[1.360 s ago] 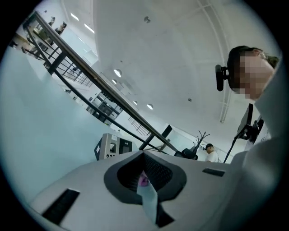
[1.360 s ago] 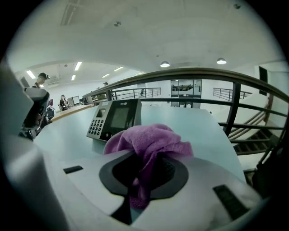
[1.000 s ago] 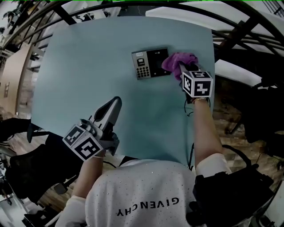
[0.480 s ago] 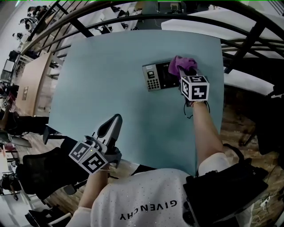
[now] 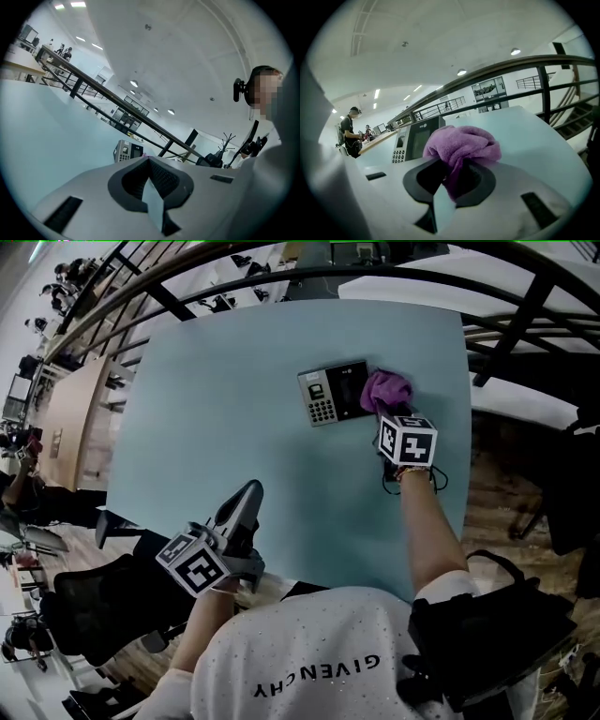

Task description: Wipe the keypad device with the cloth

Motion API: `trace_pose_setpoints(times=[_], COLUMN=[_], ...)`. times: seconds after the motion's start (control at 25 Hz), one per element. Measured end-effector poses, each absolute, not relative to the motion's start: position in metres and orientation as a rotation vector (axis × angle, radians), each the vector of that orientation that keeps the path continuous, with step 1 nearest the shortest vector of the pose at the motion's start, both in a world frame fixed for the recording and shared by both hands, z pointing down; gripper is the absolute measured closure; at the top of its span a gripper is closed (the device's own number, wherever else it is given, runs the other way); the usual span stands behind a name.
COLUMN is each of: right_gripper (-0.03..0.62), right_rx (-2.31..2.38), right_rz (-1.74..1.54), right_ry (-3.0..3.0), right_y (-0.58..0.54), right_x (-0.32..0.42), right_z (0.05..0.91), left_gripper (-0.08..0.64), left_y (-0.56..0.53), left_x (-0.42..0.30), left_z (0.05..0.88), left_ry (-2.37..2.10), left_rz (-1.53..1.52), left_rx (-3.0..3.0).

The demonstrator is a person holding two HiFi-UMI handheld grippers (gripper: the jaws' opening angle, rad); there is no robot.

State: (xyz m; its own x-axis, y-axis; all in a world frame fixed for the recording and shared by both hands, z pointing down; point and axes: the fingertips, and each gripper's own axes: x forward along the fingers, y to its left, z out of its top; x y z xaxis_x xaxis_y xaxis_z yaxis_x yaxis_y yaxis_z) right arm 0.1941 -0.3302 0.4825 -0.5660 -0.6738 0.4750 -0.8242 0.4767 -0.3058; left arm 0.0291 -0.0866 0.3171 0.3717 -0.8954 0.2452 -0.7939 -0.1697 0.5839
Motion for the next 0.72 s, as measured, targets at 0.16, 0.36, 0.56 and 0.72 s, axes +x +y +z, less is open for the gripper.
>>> trace_pose_setpoints(times=[0.16,0.36,0.56,0.72], right_gripper=[0.537,0.537,0.537,0.531], right_rx=[1.263,1.288,1.324,1.323], right_rz=[0.757,0.664,0.576,0.582], right_ry=[-2.389,-2.373,-2.279,-2.199], right_y=[-0.318,-0.312,-0.304,-0.279], right_x=[0.199,0.195,0.202,0.200], right_z=[0.488,0.485,0.489,0.498], left_gripper=[0.560,0.560,0.560,0.560], left_y=[-0.089,-0.101,-0.125,-0.134], left_x=[0.036,0.029,0.013,-0.026], left_z=[0.319,0.318,0.326,0.334], left_ry=[-1.409,-1.366,-1.237,-1.202], left_rz=[-0.173,-0.195,-0.252,-0.234], left_rx=[2.017,2.045,2.063,2.097])
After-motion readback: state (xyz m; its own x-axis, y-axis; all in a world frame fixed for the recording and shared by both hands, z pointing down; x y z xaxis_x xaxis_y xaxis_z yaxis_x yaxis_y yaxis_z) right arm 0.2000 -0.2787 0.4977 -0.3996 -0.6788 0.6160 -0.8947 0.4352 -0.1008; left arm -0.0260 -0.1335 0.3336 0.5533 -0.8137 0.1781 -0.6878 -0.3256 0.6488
